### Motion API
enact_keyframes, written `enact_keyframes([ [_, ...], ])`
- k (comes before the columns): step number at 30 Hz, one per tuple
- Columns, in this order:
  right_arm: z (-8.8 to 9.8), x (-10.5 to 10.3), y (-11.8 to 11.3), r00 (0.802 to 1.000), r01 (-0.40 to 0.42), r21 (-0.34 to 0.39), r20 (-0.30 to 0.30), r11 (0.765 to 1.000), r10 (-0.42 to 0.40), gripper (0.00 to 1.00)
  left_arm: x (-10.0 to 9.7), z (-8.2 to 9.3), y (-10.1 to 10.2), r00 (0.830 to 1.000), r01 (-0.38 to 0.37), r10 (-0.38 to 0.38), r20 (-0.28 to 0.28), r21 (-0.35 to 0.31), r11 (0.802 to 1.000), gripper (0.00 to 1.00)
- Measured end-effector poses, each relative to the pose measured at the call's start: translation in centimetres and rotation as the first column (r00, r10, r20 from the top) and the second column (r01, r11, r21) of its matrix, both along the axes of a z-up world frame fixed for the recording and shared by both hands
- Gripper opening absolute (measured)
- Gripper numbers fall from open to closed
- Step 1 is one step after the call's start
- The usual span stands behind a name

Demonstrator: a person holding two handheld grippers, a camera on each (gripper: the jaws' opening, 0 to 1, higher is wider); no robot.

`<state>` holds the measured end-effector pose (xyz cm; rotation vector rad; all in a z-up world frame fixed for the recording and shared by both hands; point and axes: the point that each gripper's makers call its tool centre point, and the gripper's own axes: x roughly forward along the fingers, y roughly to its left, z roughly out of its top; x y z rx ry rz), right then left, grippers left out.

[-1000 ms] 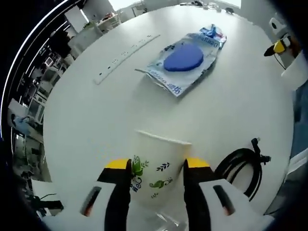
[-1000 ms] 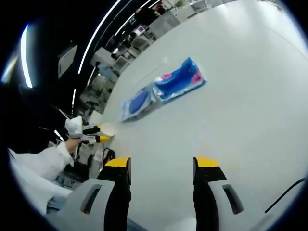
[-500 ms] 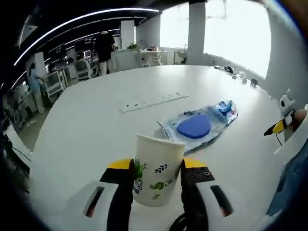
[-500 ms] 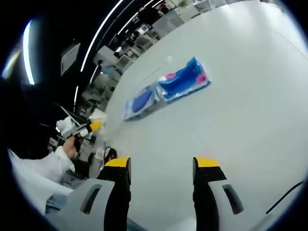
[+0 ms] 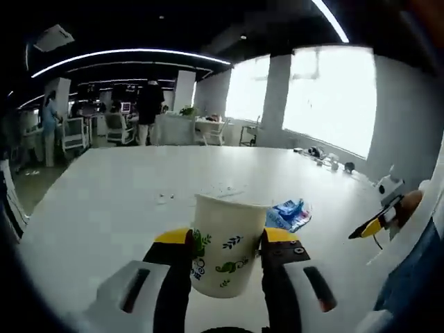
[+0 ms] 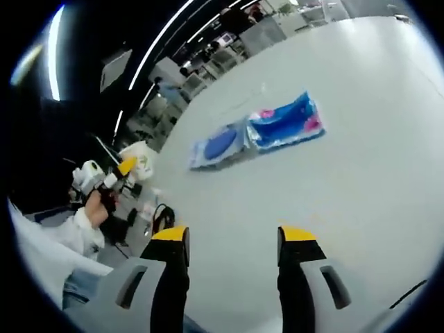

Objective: Arrange the tabletop items into an orderly group along one side of the table until the central work area is clear of visible clutter.

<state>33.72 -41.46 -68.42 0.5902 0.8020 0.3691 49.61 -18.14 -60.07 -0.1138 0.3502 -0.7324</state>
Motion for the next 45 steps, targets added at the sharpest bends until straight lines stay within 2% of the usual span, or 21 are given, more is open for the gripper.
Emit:
enact_keyframes([
  [7,2.7,1.8,1.4,0.996,-0.046,0.019,0.078,0.999,0.044,0.49,-1.2,1.4,-0.3,0.999,-0.017,0.019,0.028,-0.083,0.996,0.39],
  [9,4.1,2.3,2.0,0.992,-0.07,0.021,0.111,0.997,0.067,0.49,-1.9,1.8,-0.7,0.999,-0.015,0.019,0.037,-0.097,0.995,0.39],
  [10,5.1,3.0,2.2,0.984,-0.088,0.015,0.155,0.996,0.084,0.49,-2.1,2.0,-0.7,0.999,-0.014,0.018,0.04,-0.101,0.995,0.39],
  [15,9.5,4.8,3.3,0.953,-0.152,-0.007,0.263,0.988,0.148,0.49,-3.4,2.3,-0.9,0.999,-0.011,0.016,0.048,-0.101,0.995,0.39],
  [19,12.3,5.8,4.4,0.927,-0.197,0.003,0.325,0.98,0.185,0.48,-4.6,2.2,-1.2,0.999,-0.01,0.014,0.049,-0.098,0.995,0.39],
  [26,14.4,6.7,7.3,0.891,-0.296,-0.012,0.358,0.955,0.28,0.48,-6.1,1.9,-1.8,0.999,-0.009,0.012,0.046,-0.074,0.997,0.39],
  [29,15.2,6.7,9.0,0.856,-0.367,-0.047,0.374,0.929,0.357,0.48,-6.8,1.7,-2.3,0.999,0.003,0.0,0.048,-0.052,0.999,0.39],
  [30,15.5,6.7,9.8,0.835,-0.404,-0.078,0.377,0.911,0.402,0.47,-7.1,1.5,-2.6,0.999,0.009,-0.007,0.047,-0.037,0.999,0.39],
  [31,15.6,6.7,10.1,0.828,-0.416,-0.087,0.376,0.905,0.417,0.47,-7.2,1.4,-2.7,0.999,0.015,-0.014,0.047,-0.02,1.0,0.39],
  [32,15.8,6.5,11.0,0.802,-0.456,-0.124,0.372,0.881,0.467,0.46,-7.4,1.2,-2.9,0.999,0.021,-0.021,0.049,-0.002,1.0,0.39],
  [35,15.9,6.2,12.8,0.756,-0.52,-0.182,0.355,0.834,0.549,0.41,-8.1,1.0,-3.6,0.998,0.033,-0.034,0.048,0.033,0.999,0.39],
  [36,16.4,6.0,13.8,0.742,-0.543,-0.155,0.372,0.825,0.558,0.41,-8.3,1.0,-3.7,0.998,0.034,-0.036,0.049,0.042,0.999,0.39],
  [37,16.8,5.7,14.5,0.735,-0.562,-0.122,0.381,0.818,0.561,0.42,-8.6,0.7,-3.7,0.997,0.042,-0.047,0.054,0.091,0.995,0.39],
  [38,17.3,5.0,15.5,0.725,-0.598,-0.065,0.381,0.799,0.574,0.42,-8.6,0.5,-3.7,0.997,0.046,-0.052,0.054,0.113,0.993,0.39],
  [39,17.5,4.5,16.0,0.716,-0.619,-0.048,0.378,0.784,0.587,0.42,-9.0,0.2,-3.9,0.996,0.056,-0.065,0.058,0.146,0.988,0.39],
  [40,17.6,4.1,16.6,0.688,-0.642,-0.07,0.386,0.763,0.614,0.41,-9.2,0.2,-4.1,0.996,0.06,-0.069,0.058,0.14,0.988,0.39],
  [41,17.6,4.0,16.8,0.68,-0.649,-0.076,0.389,0.757,0.622,0.41,-9.5,0.4,-4.3,0.996,0.059,-0.067,0.059,0.127,0.99,0.39],
  [42,17.0,3.5,17.2,0.644,-0.668,-0.151,0.374,0.729,0.667,0.42,-9.8,0.5,-4.4,0.996,0.059,-0.066,0.058,0.117,0.991,0.39],
  [43,16.6,3.2,17.5,0.626,-0.679,-0.182,0.363,0.711,0.69,0.42,-10.1,0.6,-4.4,0.996,0.058,-0.066,0.059,0.116,0.992,0.39],
  [44,16.0,2.6,17.9,0.6,-0.699,-0.214,0.344,0.682,0.722,0.43,-10.3,0.5,-4.5,0.996,0.06,-0.069,0.062,0.13,0.99,0.39],
  [45,15.7,2.2,18.1,0.587,-0.711,-0.225,0.33,0.666,0.739,0.43,-10.5,0.4,-4.5,0.995,0.064,-0.074,0.066,0.148,0.987,0.39],
])
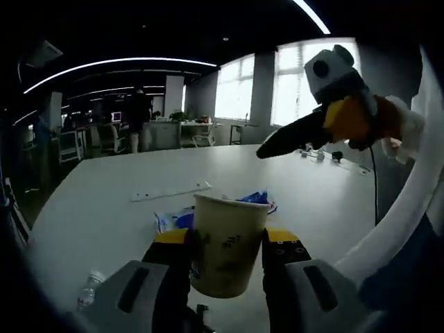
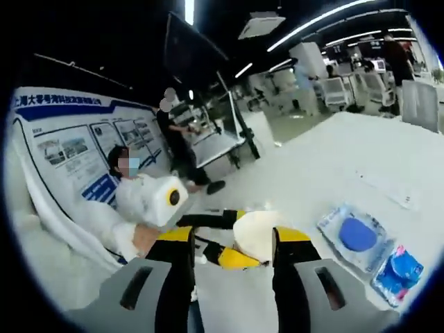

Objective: Arrange the tabletop items into an orderly group along one side of the table until the central work area is clear of visible clutter.

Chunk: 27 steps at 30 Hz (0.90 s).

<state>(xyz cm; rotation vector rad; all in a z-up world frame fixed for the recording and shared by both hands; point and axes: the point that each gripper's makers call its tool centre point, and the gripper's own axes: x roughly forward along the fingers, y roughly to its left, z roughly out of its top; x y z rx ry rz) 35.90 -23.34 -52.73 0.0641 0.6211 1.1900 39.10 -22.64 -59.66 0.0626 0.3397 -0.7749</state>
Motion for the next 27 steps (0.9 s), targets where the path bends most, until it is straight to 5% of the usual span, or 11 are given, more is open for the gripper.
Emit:
enact_keyframes([
  [11,-2.6,-1.9,1.3,0.992,-0.117,-0.184,0.021,0.976,0.123,0.33,-3.0,0.0,-0.9,0.998,0.04,-0.043,0.04,0.081,0.996,0.39],
  [19,-4.5,-3.8,2.9,0.981,-0.192,-0.238,-0.006,0.952,0.196,0.18,-4.1,0.6,-0.5,0.997,0.018,-0.026,0.078,0.1,0.995,0.4],
  [23,-5.3,-4.0,3.4,0.974,-0.219,-0.259,-0.008,0.941,0.225,0.0,-4.3,0.6,-0.2,0.997,0.007,-0.015,0.075,0.096,0.995,0.41],
  [27,-5.7,-3.9,3.9,0.976,-0.212,-0.268,-0.013,0.94,0.216,0.0,-4.5,0.2,0.3,0.997,-0.003,-0.008,0.077,0.137,0.991,0.41],
])
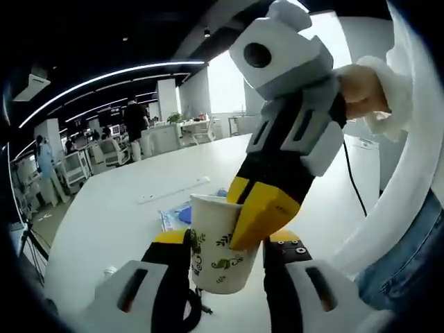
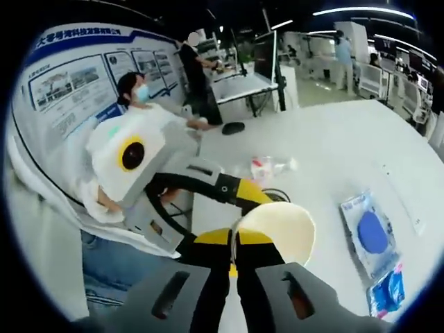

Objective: Arrange the tabletop items into an orderly group along one side of the table until the central work area is clear of visible clutter.

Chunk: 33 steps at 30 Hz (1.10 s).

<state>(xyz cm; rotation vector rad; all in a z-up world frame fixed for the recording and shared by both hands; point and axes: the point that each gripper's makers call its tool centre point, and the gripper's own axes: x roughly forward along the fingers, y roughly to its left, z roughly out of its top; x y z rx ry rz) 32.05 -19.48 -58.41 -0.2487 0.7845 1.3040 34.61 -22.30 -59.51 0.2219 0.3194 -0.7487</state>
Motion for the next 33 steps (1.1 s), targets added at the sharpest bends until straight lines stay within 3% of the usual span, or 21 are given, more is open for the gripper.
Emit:
enact_keyframes([
  [4,0.0,0.2,0.4,1.0,0.0,-0.001,0.001,1.0,0.0,0.0,0.1,-0.1,1.3,0.998,-0.064,0.064,0.001,-0.02,0.998,0.44],
  [9,-0.2,0.5,0.5,1.0,0.003,-0.011,0.006,1.0,-0.003,0.0,0.3,0.0,3.5,0.988,-0.147,0.148,0.033,-0.049,0.988,0.79],
  [16,-0.6,1.0,0.6,1.0,0.007,-0.023,-0.004,1.0,-0.007,0.0,0.0,-0.5,6.7,0.976,-0.211,0.213,0.035,-0.042,0.977,0.93],
  [19,-0.6,1.4,0.6,1.0,0.006,-0.024,-0.005,1.0,-0.006,0.0,-0.2,-0.4,8.4,0.963,-0.265,0.268,0.021,-0.102,0.959,1.0],
  [24,-0.9,2.0,0.3,0.999,0.022,-0.023,-0.027,1.0,-0.022,0.0,-1.5,-1.1,11.0,0.947,-0.316,0.32,0.022,-0.104,0.943,1.0],
  [28,-1.4,1.9,0.0,0.999,0.019,-0.044,-0.032,0.999,-0.021,0.0,-3.1,-1.8,13.1,0.94,-0.33,0.331,0.075,-0.034,0.943,1.0],
  [30,-1.5,1.9,-0.2,0.999,0.017,-0.052,-0.033,0.998,-0.019,0.0,-3.7,-1.8,13.9,0.933,-0.345,0.349,0.088,-0.058,0.937,1.0],
  [33,-1.8,2.3,-0.5,0.998,0.034,-0.057,-0.042,0.998,-0.036,0.0,-4.0,-1.8,14.8,0.922,-0.373,0.382,0.06,-0.12,0.92,1.0],
])
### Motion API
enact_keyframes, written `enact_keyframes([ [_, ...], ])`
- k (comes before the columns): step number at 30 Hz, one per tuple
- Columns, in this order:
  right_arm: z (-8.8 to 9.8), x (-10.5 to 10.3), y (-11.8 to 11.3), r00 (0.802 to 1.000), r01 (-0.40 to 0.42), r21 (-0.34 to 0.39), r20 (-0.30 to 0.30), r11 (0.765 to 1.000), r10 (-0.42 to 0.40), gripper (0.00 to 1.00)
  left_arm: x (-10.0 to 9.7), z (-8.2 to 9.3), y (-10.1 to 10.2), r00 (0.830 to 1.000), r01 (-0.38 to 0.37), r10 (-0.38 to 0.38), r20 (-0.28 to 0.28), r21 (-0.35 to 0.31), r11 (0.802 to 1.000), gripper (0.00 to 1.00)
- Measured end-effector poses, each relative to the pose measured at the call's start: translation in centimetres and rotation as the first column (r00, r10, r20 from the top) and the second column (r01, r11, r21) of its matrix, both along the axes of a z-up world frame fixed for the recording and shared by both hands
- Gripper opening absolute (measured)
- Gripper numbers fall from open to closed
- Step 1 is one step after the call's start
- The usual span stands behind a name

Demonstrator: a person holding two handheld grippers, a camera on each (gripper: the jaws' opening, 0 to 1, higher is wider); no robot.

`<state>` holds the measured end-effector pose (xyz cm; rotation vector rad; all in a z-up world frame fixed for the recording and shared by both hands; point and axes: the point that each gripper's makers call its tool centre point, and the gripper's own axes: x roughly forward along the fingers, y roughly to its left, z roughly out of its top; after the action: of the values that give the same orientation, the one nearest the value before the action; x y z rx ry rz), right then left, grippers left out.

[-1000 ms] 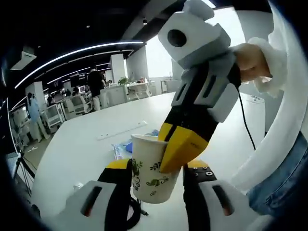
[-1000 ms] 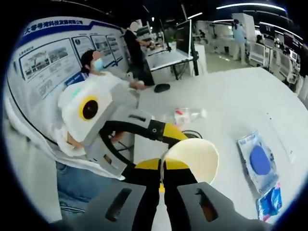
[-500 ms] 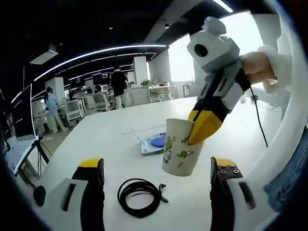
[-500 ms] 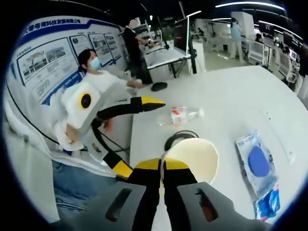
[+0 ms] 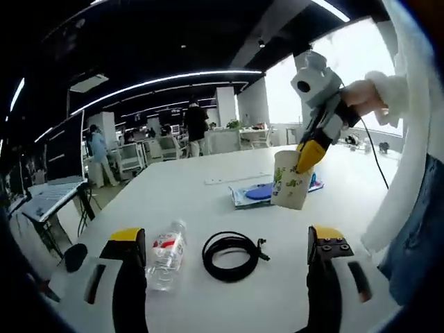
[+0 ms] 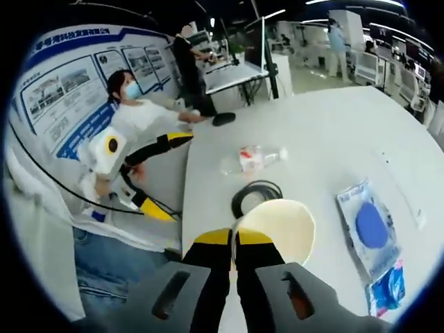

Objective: Arrange the tabletop items into an orderly group along one side of the table until the central work area is clear of visible clutter.

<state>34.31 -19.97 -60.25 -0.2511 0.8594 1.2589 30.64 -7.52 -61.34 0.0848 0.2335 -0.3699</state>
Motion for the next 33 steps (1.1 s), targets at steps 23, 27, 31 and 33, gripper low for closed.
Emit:
enact_keyframes([
  [23,8.3,10.8,0.8,0.972,0.029,-0.043,0.234,0.999,-0.018,0.0,0.1,-1.9,-1.0,0.998,0.034,-0.033,-0.059,0.018,0.999,0.94],
  [27,9.9,12.6,1.8,0.966,0.014,-0.048,0.26,0.999,-0.001,0.0,0.2,-1.1,-0.5,1.0,0.011,-0.011,-0.006,0.048,0.999,0.97],
  [31,9.7,13.7,3.1,0.958,-0.016,-0.092,0.284,0.996,0.042,0.0,0.4,-1.2,-0.1,1.0,-0.008,0.009,-0.007,0.052,0.999,0.98],
  [33,9.4,14.2,3.9,0.954,-0.036,-0.112,0.293,0.993,0.067,0.0,0.4,-1.7,-0.2,1.0,-0.003,0.005,-0.028,0.063,0.998,0.98],
])
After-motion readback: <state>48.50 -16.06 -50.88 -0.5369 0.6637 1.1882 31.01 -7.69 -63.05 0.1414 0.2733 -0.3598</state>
